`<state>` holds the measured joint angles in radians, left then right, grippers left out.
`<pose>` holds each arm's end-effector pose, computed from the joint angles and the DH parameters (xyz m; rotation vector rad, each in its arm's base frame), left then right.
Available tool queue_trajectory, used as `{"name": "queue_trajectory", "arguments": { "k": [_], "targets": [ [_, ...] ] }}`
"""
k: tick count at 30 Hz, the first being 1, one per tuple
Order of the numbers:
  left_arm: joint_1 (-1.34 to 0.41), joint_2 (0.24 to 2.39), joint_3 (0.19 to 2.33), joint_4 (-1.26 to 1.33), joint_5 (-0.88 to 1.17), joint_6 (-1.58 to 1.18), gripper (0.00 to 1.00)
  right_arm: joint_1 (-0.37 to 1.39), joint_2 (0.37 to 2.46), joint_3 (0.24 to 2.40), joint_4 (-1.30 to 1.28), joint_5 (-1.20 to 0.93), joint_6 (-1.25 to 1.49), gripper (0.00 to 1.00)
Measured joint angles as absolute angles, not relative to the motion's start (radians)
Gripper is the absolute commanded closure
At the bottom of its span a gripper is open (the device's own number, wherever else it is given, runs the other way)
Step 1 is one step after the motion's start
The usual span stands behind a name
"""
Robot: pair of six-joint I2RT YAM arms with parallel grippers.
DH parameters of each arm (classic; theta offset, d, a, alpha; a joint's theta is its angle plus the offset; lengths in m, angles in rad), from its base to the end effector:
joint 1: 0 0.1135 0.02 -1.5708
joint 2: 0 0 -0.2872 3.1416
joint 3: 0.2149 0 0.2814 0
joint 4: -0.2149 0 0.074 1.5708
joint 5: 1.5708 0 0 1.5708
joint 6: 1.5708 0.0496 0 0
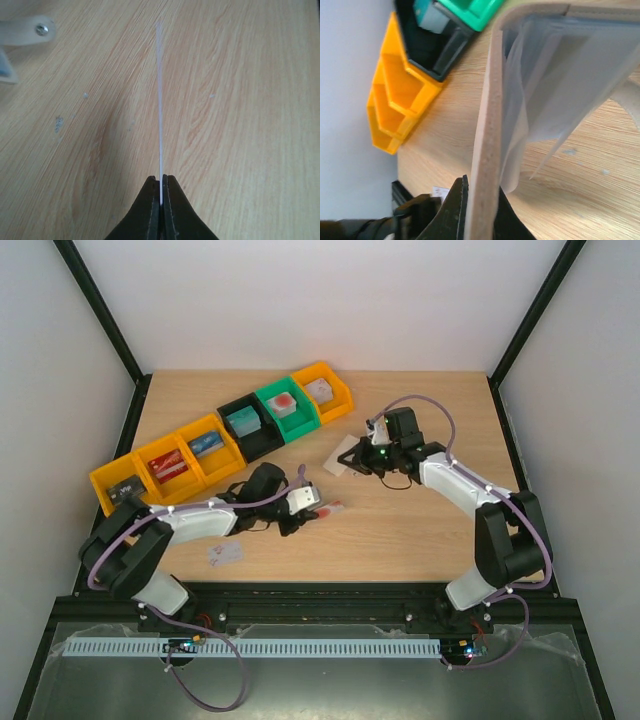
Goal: Take the credit cards out of the card holder
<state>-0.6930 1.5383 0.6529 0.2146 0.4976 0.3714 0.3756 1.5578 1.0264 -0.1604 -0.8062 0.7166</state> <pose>0.2336 -0.2247 0.1526 1.3661 1.7810 -0.7310 0.3284 0.1680 0.2440 -0.0668 2.4381 1.4554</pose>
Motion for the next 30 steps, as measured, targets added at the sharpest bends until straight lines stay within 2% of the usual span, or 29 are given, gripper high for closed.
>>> {"name": "queue_trajectory", "arguments": {
  "k": [5, 11, 16, 20, 24, 26, 28, 30],
  "targets": [
    [-0.638, 1.432, 0.653, 0.164, 0.586, 0.327, 0.98, 0.373, 1.557, 1.088, -0.343, -0.687, 0.675, 0.98],
    [-0.501, 1.319, 0.641, 0.222, 0.687, 0.132, 0.98, 0.373, 1.483, 1.161, -0.673, -0.496, 0.616, 0.98],
    [-0.447, 1.277, 0.609, 0.271, 0.683, -0.046, 0.98, 0.373, 1.389, 1.169, -0.896, -0.414, 0.609, 0.98],
    [-0.418, 1.222, 0.599, 0.278, 0.588, -0.189, 0.98, 0.382, 1.416, 1.161, -0.937, -0.390, 0.608, 0.98],
    [-0.353, 1.149, 0.589, 0.273, 0.533, -0.294, 0.98, 0.402, 1.554, 1.162, -0.881, -0.374, 0.596, 0.98],
    [-0.336, 1.113, 0.589, 0.262, 0.500, -0.323, 0.98, 0.407, 1.652, 1.172, -0.849, -0.342, 0.582, 0.84],
    [-0.335, 1.079, 0.588, 0.246, 0.477, -0.336, 0.98, 0.411, 1.747, 1.202, -0.831, -0.308, 0.569, 0.59],
    [-0.335, 1.039, 0.586, 0.232, 0.461, -0.346, 0.98, 0.416, 1.811, 1.251, -0.817, -0.296, 0.564, 0.43]
  ]
}}
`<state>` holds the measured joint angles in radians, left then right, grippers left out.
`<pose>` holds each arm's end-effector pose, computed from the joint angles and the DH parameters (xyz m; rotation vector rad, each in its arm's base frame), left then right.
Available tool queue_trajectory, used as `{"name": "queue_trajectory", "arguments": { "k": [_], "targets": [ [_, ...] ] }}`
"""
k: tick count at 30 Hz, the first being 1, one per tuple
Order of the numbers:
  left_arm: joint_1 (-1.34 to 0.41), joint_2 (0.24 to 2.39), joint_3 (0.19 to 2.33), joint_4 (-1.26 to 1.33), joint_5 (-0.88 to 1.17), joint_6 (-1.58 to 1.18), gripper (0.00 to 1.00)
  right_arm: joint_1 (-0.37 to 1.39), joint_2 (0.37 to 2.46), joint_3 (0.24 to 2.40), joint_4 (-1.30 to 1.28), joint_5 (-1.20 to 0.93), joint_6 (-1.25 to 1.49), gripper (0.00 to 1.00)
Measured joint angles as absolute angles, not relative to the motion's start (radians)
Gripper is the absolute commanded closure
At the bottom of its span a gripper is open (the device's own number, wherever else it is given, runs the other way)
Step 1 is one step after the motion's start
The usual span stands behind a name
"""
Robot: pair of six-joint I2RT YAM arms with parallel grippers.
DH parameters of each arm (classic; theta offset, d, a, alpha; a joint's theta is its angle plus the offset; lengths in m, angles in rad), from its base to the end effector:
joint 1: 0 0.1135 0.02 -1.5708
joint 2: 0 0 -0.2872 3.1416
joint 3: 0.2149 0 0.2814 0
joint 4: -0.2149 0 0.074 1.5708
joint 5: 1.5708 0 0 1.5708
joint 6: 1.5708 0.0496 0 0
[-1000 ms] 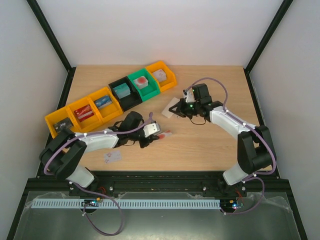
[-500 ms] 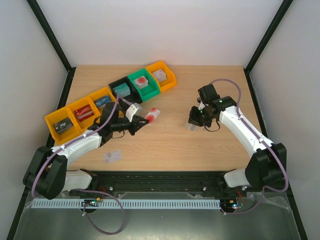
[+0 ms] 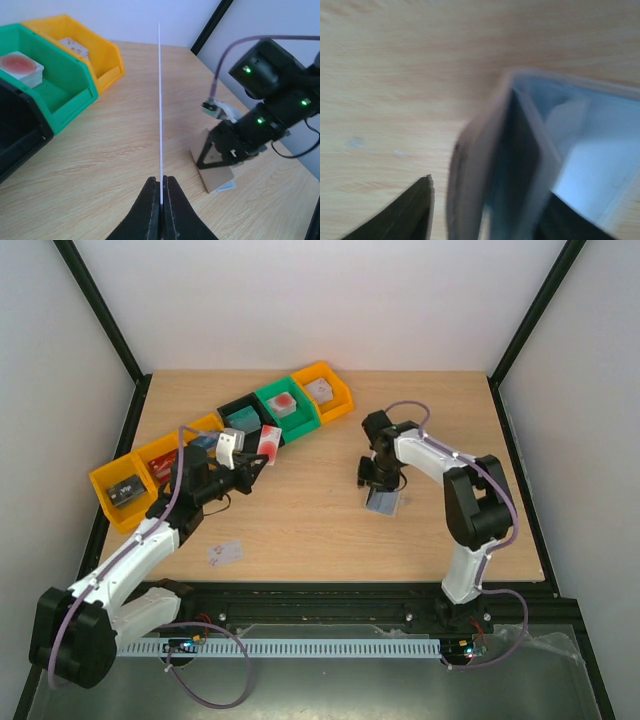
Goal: Take the credit cards out of the card holder
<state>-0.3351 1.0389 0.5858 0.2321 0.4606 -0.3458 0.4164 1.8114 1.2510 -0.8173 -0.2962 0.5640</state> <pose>0.2414 -0.1074 0.2687 0.3331 1.8291 -0.8921 0.3385 0.1655 0.1779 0.1818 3.0585 0.5429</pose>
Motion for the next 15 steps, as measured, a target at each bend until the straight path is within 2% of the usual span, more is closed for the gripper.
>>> {"name": "queue_trajectory", "arguments": {
  "k": [3, 5, 10, 13, 14, 15],
  "targets": [
    [-0.335, 0.992, 0.580, 0.218, 0.454, -0.348, 0.98, 0.430, 1.864, 1.354, -0.799, -0.319, 0.535, 0.22],
    [-0.335, 0.969, 0.580, 0.209, 0.458, -0.344, 0.98, 0.446, 1.871, 1.432, -0.798, -0.349, 0.513, 0.13],
    [-0.282, 0.931, 0.580, 0.216, 0.544, -0.355, 0.98, 0.466, 1.803, 1.612, -0.762, -0.463, 0.358, 0.07],
    [-0.243, 0.917, 0.580, 0.261, 0.630, -0.393, 0.98, 0.467, 1.648, 1.584, -0.661, -0.669, 0.269, 0.06],
    [-0.235, 0.914, 0.580, 0.281, 0.656, -0.408, 0.98, 0.467, 1.587, 1.532, -0.559, -0.788, 0.265, 0.08],
    [-0.230, 0.910, 0.580, 0.305, 0.687, -0.424, 0.98, 0.467, 1.535, 1.521, -0.537, -0.817, 0.266, 0.11]
  ]
}}
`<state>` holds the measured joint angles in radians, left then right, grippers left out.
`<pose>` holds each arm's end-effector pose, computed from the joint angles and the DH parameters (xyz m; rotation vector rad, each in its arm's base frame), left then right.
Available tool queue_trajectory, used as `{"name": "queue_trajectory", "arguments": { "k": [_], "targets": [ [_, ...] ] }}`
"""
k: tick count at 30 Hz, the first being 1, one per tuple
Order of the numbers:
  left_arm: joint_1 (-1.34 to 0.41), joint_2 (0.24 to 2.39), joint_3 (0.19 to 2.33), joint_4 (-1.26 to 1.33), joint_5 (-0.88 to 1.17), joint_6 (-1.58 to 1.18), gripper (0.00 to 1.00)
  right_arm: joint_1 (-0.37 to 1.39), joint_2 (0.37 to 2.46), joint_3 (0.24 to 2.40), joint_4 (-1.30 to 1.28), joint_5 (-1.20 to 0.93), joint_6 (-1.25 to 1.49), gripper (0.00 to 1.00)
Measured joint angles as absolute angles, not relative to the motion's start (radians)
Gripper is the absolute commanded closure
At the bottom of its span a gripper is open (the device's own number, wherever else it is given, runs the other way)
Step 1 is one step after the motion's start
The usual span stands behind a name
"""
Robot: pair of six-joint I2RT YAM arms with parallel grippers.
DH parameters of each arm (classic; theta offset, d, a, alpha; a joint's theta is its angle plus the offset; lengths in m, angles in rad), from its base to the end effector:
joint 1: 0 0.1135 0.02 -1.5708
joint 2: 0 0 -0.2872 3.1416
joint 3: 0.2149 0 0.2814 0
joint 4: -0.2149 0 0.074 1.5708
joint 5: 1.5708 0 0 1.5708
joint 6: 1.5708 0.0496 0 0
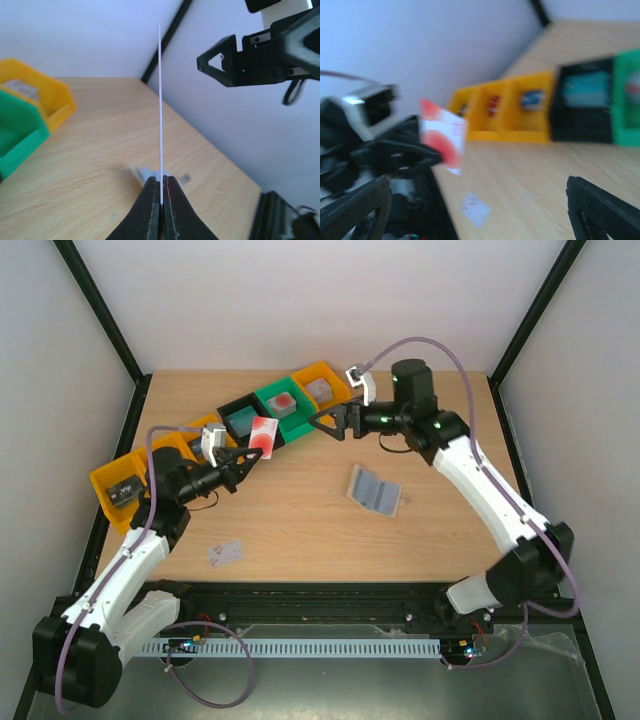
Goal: Take the credit cards out of the card holder
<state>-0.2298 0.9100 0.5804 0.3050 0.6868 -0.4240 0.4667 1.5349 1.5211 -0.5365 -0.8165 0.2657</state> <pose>0.2222 -0.0843 0.3053 0.4001 1.6449 -1.0421 0.3208 0.2021 0.4003 -0.7274 2.0693 1.2882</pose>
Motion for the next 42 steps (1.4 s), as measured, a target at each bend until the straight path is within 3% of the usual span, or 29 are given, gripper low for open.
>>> {"name": "queue_trajectory", "arguments": {
  "k": [2, 3, 9, 20, 25, 26, 27, 28, 33, 42],
  "targets": [
    [-0.229, 0.899, 0.581, 0.348, 0.749, -0.457, 0.98, 0.472, 1.435, 1.409, -0.291, -0.952, 0.359, 0.26],
    [-0.229, 0.894, 0.581, 0.365, 0.774, -0.472, 0.98, 0.477, 1.409, 1.356, -0.153, -1.003, 0.425, 0.29],
    [-0.217, 0.864, 0.582, 0.458, 0.846, -0.588, 0.98, 0.562, 1.531, 1.290, 0.276, -1.105, 0.698, 0.35],
    [-0.201, 0.862, 0.582, 0.528, 0.862, -0.681, 0.98, 0.654, 1.607, 1.268, 0.465, -1.135, 0.846, 0.95],
    [-0.201, 0.858, 0.582, 0.541, 0.866, -0.695, 0.98, 0.653, 1.614, 1.268, 0.476, -1.131, 0.852, 0.98],
    [-0.200, 0.858, 0.582, 0.540, 0.866, -0.699, 0.83, 0.653, 1.615, 1.269, 0.476, -1.131, 0.851, 0.98],
    [-0.199, 0.858, 0.582, 0.539, 0.865, -0.700, 0.33, 0.653, 1.617, 1.270, 0.476, -1.130, 0.849, 0.98],
    [-0.199, 0.857, 0.582, 0.533, 0.857, -0.696, 0.05, 0.653, 1.620, 1.273, 0.475, -1.126, 0.850, 0.98],
    [-0.189, 0.844, 0.586, 0.378, 0.658, -0.677, 0.01, 0.626, 1.705, 1.365, 0.457, -1.047, 0.952, 0.98],
    [-0.042, 0.748, 0.538, 0.045, 0.165, -0.661, 0.00, 0.485, 2.097, 1.699, 0.249, -0.573, 1.197, 0.98]
  ]
}}
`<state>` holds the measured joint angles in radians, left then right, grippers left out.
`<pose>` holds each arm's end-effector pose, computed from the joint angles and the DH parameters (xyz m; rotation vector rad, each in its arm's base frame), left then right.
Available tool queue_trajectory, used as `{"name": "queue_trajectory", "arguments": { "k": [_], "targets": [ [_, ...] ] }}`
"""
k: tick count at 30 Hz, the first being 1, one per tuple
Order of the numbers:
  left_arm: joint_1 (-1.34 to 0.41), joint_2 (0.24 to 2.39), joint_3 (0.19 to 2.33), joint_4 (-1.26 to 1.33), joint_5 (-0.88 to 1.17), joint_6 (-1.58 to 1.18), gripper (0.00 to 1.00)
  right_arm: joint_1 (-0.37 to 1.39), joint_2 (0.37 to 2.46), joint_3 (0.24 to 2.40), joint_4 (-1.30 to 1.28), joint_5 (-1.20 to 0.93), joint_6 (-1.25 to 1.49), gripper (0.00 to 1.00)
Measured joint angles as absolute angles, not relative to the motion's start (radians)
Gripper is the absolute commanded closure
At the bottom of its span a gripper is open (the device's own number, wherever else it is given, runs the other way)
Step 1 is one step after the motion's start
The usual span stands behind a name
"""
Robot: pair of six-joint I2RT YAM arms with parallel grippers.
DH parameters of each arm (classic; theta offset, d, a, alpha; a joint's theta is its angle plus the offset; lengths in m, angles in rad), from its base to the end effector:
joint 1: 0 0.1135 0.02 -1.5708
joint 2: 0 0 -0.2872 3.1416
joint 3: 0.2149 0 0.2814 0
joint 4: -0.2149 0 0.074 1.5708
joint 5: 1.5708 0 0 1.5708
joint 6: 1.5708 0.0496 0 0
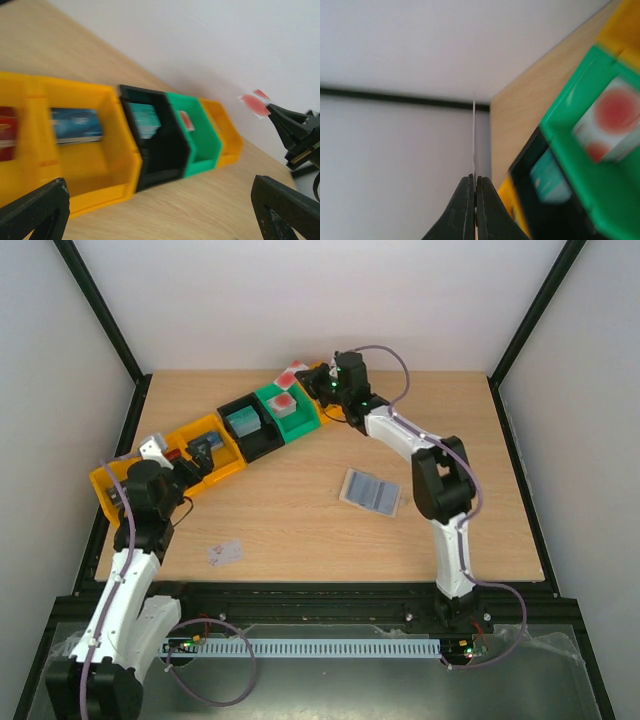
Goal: Take the credit cards out of the card holder
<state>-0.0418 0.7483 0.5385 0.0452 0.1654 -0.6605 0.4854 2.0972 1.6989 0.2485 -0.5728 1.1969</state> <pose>0.2117 -0.0170 0.2902 -0.4215 1.7283 -0.6555 0.4787 0.2829 0.2932 0.2185 2.0228 1.6521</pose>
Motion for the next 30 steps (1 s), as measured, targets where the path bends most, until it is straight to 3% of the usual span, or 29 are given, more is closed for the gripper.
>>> {"name": "queue_trajectory", "arguments": {
  "k": [10, 30],
  "targets": [
    [0.012, 0.677, 0.441, -0.049, 0.013, -0.653, 0.00, 0.506, 2.492, 2.140, 0.069, -0.237, 1.315, 0.98],
    [0.012, 0.667, 0.359, -0.017, -0.022, -0.632, 0.01, 0.596, 2.600, 2.193, 0.046, -0.144, 1.394, 0.98]
  ]
}}
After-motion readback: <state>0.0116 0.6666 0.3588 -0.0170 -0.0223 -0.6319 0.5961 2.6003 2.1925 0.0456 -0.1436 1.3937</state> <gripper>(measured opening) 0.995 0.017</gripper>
